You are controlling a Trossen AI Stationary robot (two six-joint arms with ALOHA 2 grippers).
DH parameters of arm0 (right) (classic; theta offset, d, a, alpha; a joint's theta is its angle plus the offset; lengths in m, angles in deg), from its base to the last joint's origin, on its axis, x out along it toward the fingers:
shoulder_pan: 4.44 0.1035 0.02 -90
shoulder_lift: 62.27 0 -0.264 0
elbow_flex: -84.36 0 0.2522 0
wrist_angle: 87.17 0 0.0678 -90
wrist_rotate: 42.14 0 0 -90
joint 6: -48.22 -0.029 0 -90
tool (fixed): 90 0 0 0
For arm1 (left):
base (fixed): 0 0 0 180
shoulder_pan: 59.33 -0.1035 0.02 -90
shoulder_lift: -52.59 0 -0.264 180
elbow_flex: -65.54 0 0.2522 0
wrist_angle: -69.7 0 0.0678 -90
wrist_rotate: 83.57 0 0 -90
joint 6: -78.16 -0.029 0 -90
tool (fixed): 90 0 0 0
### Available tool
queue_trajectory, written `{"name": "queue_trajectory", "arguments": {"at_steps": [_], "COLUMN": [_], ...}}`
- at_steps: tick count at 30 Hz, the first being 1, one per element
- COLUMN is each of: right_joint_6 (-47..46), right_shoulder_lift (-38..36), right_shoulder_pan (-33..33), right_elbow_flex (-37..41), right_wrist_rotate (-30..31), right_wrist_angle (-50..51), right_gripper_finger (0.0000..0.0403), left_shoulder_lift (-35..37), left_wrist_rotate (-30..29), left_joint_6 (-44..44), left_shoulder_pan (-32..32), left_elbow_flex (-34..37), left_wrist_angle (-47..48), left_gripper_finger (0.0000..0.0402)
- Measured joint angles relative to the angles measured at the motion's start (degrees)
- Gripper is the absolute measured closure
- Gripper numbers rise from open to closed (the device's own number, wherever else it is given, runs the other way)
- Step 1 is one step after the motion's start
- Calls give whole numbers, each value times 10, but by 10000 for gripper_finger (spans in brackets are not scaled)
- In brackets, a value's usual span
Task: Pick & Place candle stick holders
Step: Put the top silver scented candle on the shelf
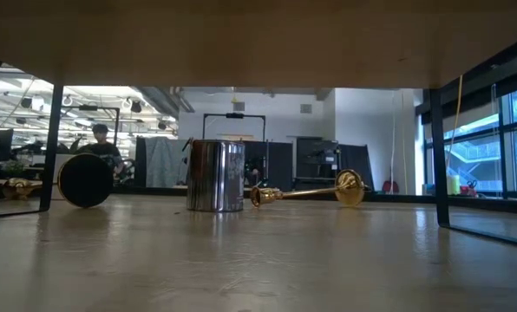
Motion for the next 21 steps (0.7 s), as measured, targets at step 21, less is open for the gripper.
{"name": "queue_trajectory", "arguments": {"at_steps": [21], "right_joint_6": [-17], "right_shoulder_lift": [9], "right_shoulder_pan": [81], "right_elbow_flex": [0], "right_wrist_rotate": [100], "right_wrist_angle": [-11], "right_gripper_finger": [259], "left_shoulder_lift": [0], "left_wrist_rotate": [56], "left_joint_6": [10], "left_shoulder_pan": [13], "left_elbow_flex": [-38], "left_wrist_angle": [-40], "left_gripper_finger": [47]}}
